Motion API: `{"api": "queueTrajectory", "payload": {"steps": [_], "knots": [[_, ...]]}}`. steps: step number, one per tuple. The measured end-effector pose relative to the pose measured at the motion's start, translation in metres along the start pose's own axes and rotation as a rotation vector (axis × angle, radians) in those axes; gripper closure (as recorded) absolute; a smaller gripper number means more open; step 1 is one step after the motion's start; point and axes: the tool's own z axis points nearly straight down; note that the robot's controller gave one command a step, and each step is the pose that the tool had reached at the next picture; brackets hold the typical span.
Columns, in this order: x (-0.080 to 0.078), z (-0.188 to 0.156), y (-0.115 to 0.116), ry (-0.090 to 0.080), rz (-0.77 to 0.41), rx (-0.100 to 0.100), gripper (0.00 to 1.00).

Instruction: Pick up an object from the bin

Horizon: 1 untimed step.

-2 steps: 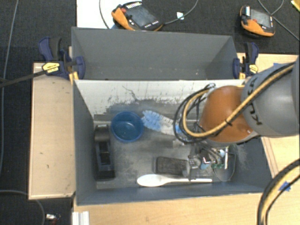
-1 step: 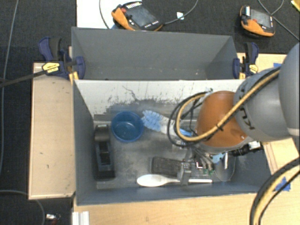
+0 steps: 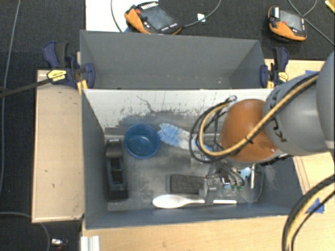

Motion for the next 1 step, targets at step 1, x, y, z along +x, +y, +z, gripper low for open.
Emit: {"api": "queueTrajectory", "payload": {"steps": [1], "knots": [[0.0214,0.0056,0.0122,0.018,0.131,0.0,1.0]]}}
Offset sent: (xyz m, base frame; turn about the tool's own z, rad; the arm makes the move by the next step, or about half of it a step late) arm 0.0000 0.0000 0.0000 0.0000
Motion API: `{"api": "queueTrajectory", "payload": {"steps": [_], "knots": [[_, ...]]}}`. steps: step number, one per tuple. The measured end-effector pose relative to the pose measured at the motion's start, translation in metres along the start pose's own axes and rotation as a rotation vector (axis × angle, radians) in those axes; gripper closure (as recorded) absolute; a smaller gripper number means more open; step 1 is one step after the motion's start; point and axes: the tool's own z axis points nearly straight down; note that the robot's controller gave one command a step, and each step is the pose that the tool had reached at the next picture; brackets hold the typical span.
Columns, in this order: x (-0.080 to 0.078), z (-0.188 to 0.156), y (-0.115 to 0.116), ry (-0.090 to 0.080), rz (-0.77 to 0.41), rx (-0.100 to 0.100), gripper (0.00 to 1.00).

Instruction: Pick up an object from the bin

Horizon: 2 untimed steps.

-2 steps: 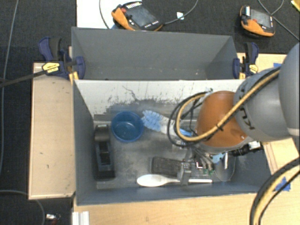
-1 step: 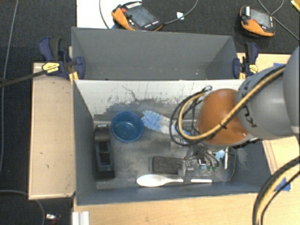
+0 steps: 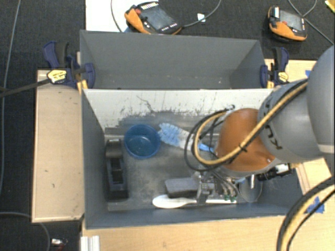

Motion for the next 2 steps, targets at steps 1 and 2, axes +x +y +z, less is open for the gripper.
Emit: {"api": "queueTrajectory", "payload": {"steps": [1,2], "knots": [[0.0,0.0,0.0,0.0,0.0,0.0,1.0],[-0.003,-0.042,-0.005,-0.007,-0.017,-0.001,1.0]]}}
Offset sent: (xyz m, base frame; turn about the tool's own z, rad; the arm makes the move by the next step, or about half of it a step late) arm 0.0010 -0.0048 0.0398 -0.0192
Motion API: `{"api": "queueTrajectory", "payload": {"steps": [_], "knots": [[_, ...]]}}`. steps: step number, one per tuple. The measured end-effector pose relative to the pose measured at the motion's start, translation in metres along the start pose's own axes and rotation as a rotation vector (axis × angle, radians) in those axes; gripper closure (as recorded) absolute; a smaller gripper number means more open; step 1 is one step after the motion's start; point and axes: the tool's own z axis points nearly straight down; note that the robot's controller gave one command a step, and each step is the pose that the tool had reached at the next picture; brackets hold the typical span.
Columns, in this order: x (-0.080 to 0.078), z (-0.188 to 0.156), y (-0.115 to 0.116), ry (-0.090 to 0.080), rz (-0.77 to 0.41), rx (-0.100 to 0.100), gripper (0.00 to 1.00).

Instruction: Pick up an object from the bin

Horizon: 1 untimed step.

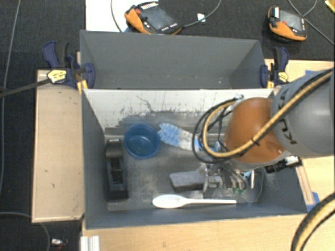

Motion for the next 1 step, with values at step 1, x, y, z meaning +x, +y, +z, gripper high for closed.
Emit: {"api": "queueTrajectory", "payload": {"steps": [1], "knots": [[0.0005,0.023,0.0051,0.009,0.029,0.0,1.0]]}}
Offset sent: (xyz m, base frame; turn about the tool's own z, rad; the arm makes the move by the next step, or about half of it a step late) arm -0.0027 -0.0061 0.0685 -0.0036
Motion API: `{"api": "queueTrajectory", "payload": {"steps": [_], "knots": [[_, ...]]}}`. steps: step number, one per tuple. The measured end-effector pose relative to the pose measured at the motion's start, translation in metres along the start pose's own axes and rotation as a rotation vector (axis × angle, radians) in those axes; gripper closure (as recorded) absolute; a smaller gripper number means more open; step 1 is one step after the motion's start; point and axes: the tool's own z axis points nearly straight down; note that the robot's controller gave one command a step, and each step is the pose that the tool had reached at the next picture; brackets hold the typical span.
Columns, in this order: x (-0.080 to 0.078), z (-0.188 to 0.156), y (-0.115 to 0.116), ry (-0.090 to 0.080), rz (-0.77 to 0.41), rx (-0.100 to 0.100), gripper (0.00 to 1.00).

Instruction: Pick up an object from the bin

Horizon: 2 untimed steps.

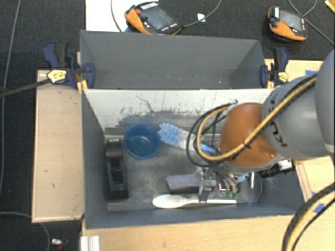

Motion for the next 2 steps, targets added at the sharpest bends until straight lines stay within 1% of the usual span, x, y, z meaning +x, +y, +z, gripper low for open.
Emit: {"api": "queueTrajectory", "payload": {"steps": [1,2], "knots": [[0.0,-0.096,-0.012,-0.015,-0.031,-0.001,1.0],[-0.014,-0.152,0.01,-0.001,-0.033,-0.001,1.0]]}}
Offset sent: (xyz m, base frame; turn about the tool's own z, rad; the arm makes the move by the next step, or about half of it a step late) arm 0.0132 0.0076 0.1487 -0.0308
